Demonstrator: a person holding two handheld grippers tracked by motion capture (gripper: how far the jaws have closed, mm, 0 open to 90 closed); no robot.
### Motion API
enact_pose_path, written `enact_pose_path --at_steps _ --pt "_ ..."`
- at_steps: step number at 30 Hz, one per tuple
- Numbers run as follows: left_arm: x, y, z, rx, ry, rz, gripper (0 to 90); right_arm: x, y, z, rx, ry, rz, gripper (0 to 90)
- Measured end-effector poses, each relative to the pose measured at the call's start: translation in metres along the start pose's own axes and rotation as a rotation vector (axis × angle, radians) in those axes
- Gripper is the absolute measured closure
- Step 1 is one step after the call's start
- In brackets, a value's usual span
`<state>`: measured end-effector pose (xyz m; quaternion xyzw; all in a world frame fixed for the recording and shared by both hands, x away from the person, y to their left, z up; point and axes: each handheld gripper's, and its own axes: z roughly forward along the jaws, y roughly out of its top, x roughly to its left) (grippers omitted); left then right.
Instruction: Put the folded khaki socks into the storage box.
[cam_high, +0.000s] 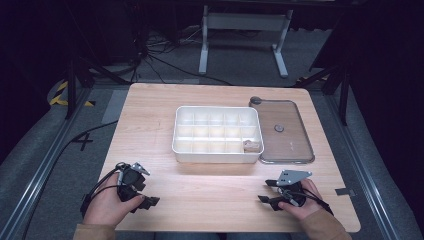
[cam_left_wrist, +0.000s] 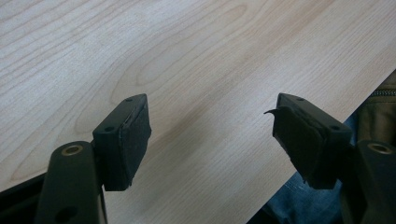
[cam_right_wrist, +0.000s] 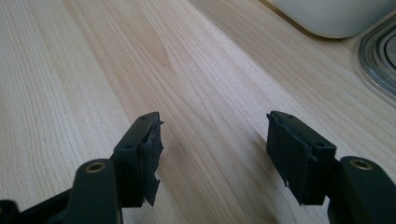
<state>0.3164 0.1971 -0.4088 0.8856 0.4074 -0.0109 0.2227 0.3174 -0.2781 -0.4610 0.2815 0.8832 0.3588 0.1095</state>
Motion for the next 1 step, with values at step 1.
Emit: enact_pose_path --at_steps 1 --pt "0.0001 0.0001 0.0001 -0.002 0.0 0.002 28.2 -0.0003 -0.0003 0.0001 -0.002 0.002 0.003 36.1"
